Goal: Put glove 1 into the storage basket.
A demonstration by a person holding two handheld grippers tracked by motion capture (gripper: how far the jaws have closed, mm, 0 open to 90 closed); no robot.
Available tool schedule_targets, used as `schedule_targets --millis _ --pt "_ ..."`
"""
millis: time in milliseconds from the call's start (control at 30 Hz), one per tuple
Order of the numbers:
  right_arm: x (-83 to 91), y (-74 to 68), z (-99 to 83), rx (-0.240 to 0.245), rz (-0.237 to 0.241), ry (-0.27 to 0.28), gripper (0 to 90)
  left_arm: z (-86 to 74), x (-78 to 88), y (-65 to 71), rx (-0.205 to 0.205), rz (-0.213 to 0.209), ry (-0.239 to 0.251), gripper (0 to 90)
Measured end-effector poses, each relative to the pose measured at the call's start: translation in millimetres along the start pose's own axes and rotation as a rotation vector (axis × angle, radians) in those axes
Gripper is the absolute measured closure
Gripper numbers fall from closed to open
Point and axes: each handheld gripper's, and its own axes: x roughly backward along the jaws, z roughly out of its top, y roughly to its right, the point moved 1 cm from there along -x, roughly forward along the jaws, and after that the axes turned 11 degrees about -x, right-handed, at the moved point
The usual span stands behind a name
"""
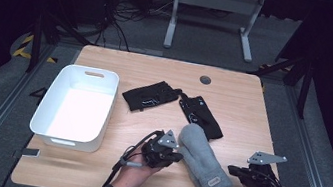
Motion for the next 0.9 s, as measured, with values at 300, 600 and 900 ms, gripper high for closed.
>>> schedule_targets --millis 300,600,900 --pt "-7.1 -6.2 -3.2 0.036 0.047 -0.038 89.8 15.5 -24.7 3.6 -0.025 -0.035 -0.016 89.6" --pt "-15.1 -17.4 -0.8 0.062 0.108 -0.058 89.9 8.1 -22.2 -0.9 -0.019 -0.022 -0.046 89.4" --pt "-25.9 -32.4 5.5 0.093 0.163 -0.065 89.9 -4.9 -9.1 -9.5 0.001 -0.004 -0.070 88.9"
